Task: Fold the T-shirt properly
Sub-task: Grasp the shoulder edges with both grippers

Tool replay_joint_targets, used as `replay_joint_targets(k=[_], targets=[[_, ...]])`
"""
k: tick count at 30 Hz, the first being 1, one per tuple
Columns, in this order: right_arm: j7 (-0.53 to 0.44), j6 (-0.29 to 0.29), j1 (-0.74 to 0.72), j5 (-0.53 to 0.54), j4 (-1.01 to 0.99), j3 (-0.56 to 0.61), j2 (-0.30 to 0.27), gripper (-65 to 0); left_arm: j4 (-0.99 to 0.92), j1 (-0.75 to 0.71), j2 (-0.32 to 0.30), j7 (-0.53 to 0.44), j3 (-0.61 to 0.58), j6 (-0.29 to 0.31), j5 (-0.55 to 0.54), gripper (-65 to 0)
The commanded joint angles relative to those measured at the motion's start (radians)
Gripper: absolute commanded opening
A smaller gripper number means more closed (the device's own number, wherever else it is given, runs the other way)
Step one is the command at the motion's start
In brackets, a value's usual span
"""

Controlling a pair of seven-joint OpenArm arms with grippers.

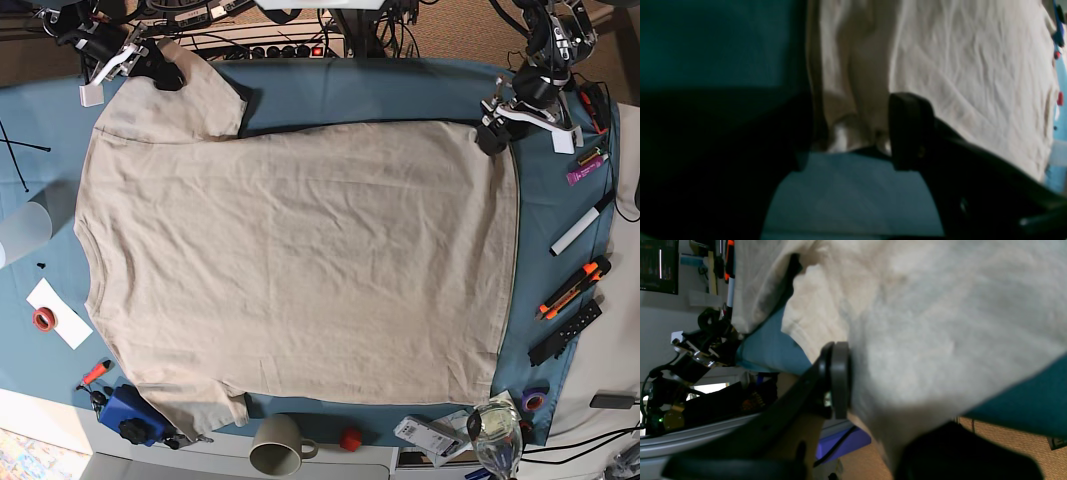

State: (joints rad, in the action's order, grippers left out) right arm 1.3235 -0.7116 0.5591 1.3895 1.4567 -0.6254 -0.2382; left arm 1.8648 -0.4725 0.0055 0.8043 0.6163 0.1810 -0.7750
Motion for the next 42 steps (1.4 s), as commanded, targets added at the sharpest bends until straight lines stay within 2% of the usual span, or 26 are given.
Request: replay_joint_targets(k=[1,6,9,12,18,19,21,22,25,28,29,32,33,38,42], targets=[[0.072,0.014,0.017,-0.095,-0.004,0.004,-0.006,-55.7,0.01,-0.007,-0.003,-0.012,0.001,-0.004,0.02,-30.5],[0.072,0.014,0.017,-0.095,-0.004,0.004,-0.006,-55.7,0.01,-0.007,-0.002,-0.012,0.001,-0.005,0.056,-30.7],[0.072,0.014,0.017,-0.095,-0.004,0.004,-0.006,-55.7,0.01,-0.008,-0.003,-0.009,-0.024,-0.03,0.056,-36.3],[0.071,0.014,0.017,-0.095,-0.004,0.004,-0.006,-55.7,0.01,-0.016,-0.003,-0.008,-0.098,-0.085,0.06,-41.9],[0.072,0.014,0.017,-0.095,-0.004,0.004,-0.006,-55.7,0.01,-0.012,-0.003,-0.044,-0.243,-0.088,0.206,-43.6],[0.072,0.014,0.017,-0.095,-0.004,0.004,-0.006,-55.7,0.01,-0.011,-0.003,-0.051,-0.252,-0.097,0.228,-48.3],[0.072,0.014,0.017,-0.095,-0.004,0.004,-0.006,-55.7,0.01,-0.009,-0.003,-0.054,-0.254,-0.152,0.254,-61.9],[0.072,0.014,0.017,-0.095,-0.004,0.004,-0.006,-55.7,0.01,-0.009,-0.003,-0.054,-0.251,-0.181,0.274,-65.0],[0.071,0.014,0.017,-0.095,-0.004,0.004,-0.006,-55.7,0.01,-0.009,-0.004,-0.054,-0.229,-0.181,0.341,-65.0],[0.072,0.014,0.017,-0.066,-0.004,0.004,-0.006,-55.9,0.011,-0.01,-0.009,-0.048,-0.194,-0.181,0.345,-65.0],[0.072,0.014,0.017,-0.043,-0.004,0.003,-0.006,-56.8,0.015,-0.01,-0.01,-0.035,-0.179,-0.181,0.345,-65.0],[0.073,0.014,0.01,-0.016,-0.003,-0.01,-0.006,-65.0,0.041,-0.01,-0.009,0.002,-0.132,-0.181,0.343,-65.0],[0.073,0.014,0.005,-0.019,0.0,-0.017,-0.006,-65.0,0.05,-0.01,-0.01,0.009,-0.116,-0.18,0.335,-65.0],[0.073,0.014,0.004,-0.023,0.067,-0.052,-0.006,-65.0,0.053,-0.019,-0.024,0.019,-0.056,-0.087,0.245,-65.0],[0.073,0.014,0.004,-0.028,0.162,-0.114,-0.005,-65.0,0.053,-0.03,-0.026,0.028,-0.015,-0.075,0.21,-65.0]])
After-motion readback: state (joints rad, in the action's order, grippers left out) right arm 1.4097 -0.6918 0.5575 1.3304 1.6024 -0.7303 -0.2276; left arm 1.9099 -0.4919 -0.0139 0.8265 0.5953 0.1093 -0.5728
